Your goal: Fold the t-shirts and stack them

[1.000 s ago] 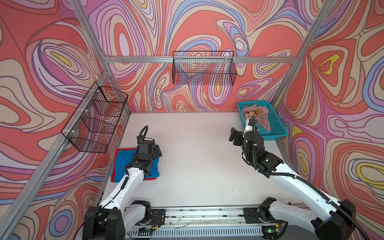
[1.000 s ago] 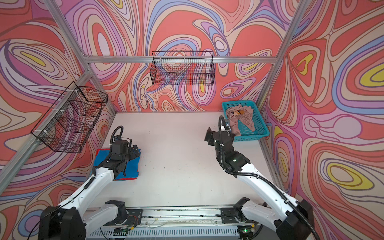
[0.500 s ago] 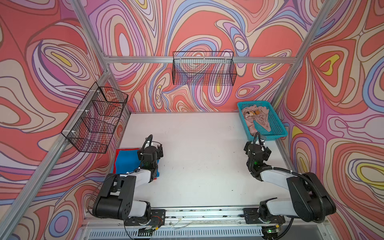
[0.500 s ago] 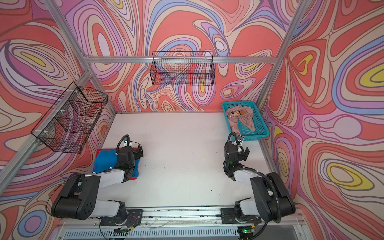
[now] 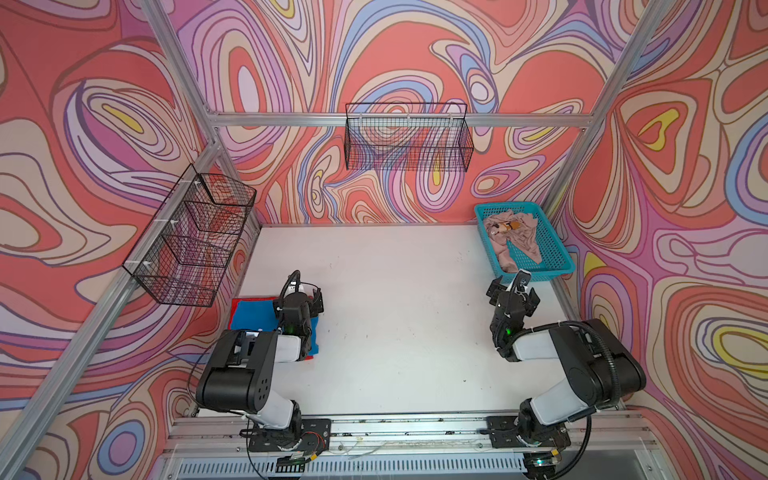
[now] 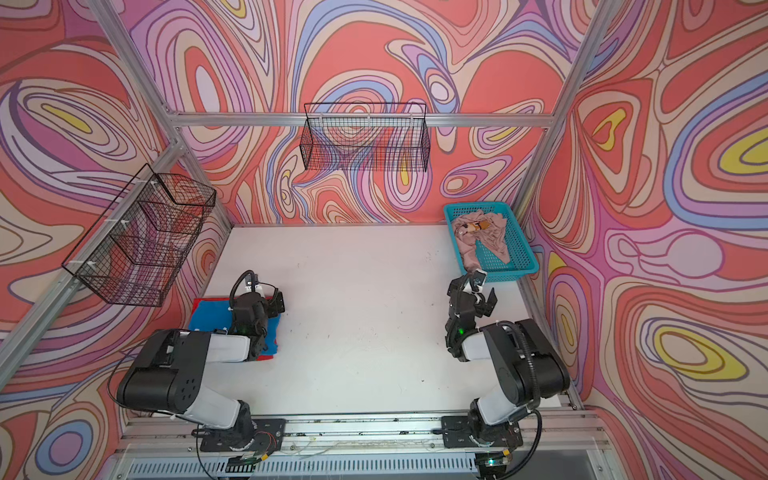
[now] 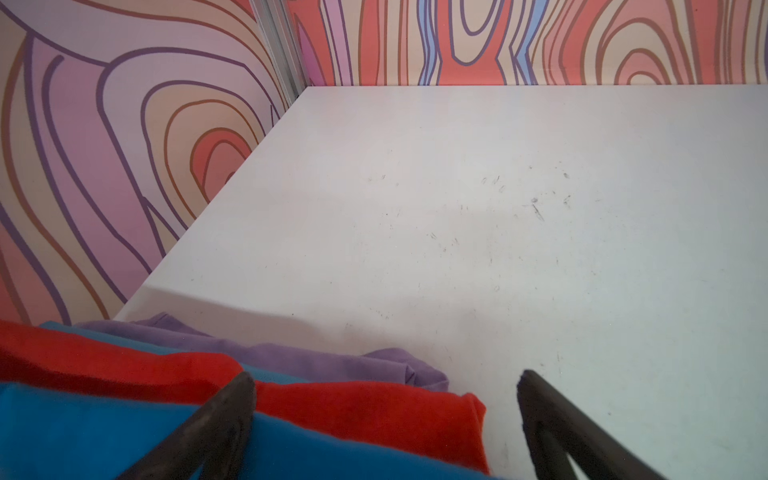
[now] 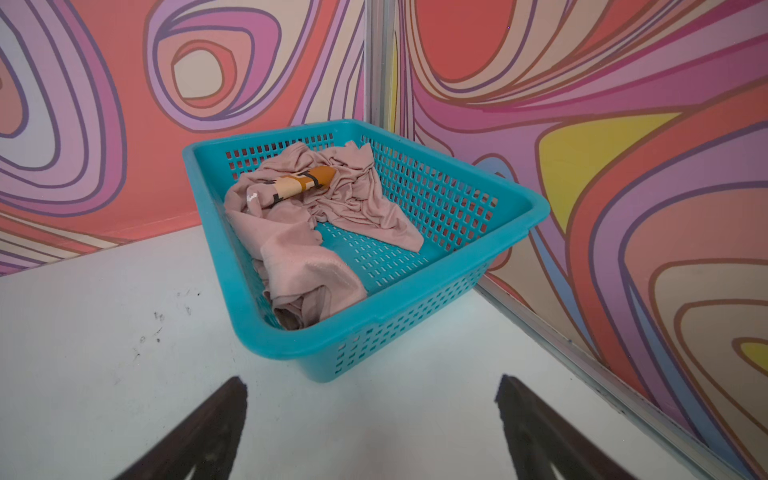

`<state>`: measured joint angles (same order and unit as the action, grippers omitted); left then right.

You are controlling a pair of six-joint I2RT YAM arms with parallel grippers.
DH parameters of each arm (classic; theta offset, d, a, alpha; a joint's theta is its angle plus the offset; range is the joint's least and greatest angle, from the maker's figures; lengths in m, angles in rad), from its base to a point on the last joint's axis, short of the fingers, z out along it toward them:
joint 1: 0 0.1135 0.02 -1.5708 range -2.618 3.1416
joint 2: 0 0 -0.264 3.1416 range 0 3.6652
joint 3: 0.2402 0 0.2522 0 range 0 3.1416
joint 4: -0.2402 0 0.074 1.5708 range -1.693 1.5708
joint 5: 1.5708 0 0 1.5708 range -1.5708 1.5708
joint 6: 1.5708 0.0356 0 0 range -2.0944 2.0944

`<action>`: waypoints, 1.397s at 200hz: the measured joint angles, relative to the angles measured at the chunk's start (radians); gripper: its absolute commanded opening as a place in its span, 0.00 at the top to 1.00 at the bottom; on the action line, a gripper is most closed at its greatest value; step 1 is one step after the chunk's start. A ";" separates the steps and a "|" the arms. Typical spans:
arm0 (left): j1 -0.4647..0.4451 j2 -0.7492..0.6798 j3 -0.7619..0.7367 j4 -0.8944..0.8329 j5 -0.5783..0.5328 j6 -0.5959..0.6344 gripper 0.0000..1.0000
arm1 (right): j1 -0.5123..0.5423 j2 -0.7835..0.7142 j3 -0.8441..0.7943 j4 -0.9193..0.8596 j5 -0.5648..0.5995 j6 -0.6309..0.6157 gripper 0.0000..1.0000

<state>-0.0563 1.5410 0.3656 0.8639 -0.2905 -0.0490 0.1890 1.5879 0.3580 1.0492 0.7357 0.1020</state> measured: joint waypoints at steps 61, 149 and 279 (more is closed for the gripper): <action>0.000 0.000 0.000 0.010 0.013 0.000 0.00 | -0.005 0.037 -0.010 0.067 -0.027 -0.017 0.02; 0.000 0.000 0.000 0.016 0.018 0.000 0.00 | -0.053 0.065 0.022 0.041 -0.222 -0.048 0.02; -0.002 0.000 0.000 0.018 0.018 0.001 0.00 | -0.092 0.117 0.022 0.106 -0.357 -0.045 0.02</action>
<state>-0.0578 1.5410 0.3656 0.8818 -0.2726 -0.0483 0.0967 1.7050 0.3798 1.1557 0.3790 0.0566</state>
